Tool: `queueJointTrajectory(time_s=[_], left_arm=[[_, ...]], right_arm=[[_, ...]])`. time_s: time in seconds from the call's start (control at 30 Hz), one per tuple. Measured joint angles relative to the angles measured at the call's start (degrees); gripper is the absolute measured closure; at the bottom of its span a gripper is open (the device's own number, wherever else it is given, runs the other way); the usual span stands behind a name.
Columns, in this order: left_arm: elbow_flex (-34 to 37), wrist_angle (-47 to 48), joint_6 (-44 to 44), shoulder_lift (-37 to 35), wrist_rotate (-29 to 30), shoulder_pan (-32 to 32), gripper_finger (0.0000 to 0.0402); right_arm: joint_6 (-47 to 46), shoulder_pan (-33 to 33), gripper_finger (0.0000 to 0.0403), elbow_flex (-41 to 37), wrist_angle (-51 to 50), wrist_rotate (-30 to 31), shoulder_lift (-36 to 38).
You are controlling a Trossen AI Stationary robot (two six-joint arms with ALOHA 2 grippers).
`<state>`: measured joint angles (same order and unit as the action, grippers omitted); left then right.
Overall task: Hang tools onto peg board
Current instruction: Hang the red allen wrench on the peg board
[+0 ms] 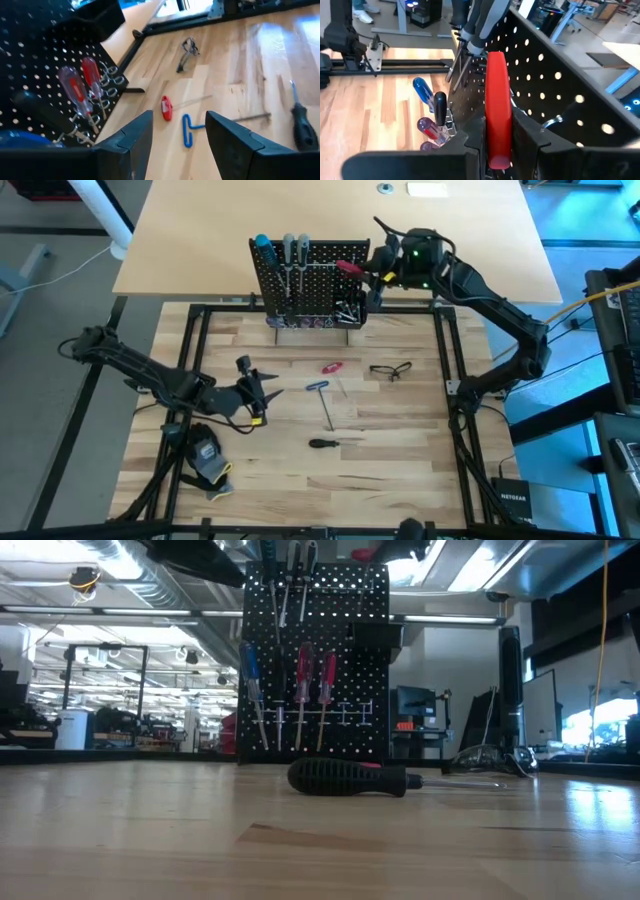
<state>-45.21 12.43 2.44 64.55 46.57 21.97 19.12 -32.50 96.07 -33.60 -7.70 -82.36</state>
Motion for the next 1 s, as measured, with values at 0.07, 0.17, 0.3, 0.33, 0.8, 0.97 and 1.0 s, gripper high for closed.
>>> queueJointTrajectory(time_s=[0.07, 0.17, 0.3, 0.33, 0.8, 0.97, 1.0], left_arm=[[0.00, -1.86, -1.95, 0.00, 0.10, -0.63, 0.0231], [0.00, -4.14, -4.76, 0.00, 0.08, -1.28, 0.0231], [0.00, -5.79, -6.95, 0.00, 0.08, -1.83, 0.0231], [0.00, -5.83, -6.93, 0.00, 0.08, -1.93, 0.0231], [0.00, -6.02, -6.76, 0.00, 0.08, -2.26, 0.0231], [0.00, -5.85, -5.96, 0.00, -0.13, -2.20, 0.0231], [0.00, -5.77, -5.88, 0.00, -0.56, -2.20, 0.0231]], right_arm=[[0.70, -0.98, 0.0338, 0.00, 0.06, -1.51, -0.77], [0.97, -1.90, 0.0338, -0.04, 0.22, -3.07, -1.41], [2.80, -2.20, 0.0338, -0.04, 0.52, -2.30, -2.23], [3.23, -2.20, 0.0338, -0.04, 0.43, -2.24, -2.34], [6.38, -2.13, 0.0338, -0.03, 1.12, -0.04, -4.44], [6.37, -2.00, 0.0338, 0.04, 2.42, 0.25, -5.18], [6.28, -2.00, 0.0338, 0.01, 2.73, 0.34, -5.23]])
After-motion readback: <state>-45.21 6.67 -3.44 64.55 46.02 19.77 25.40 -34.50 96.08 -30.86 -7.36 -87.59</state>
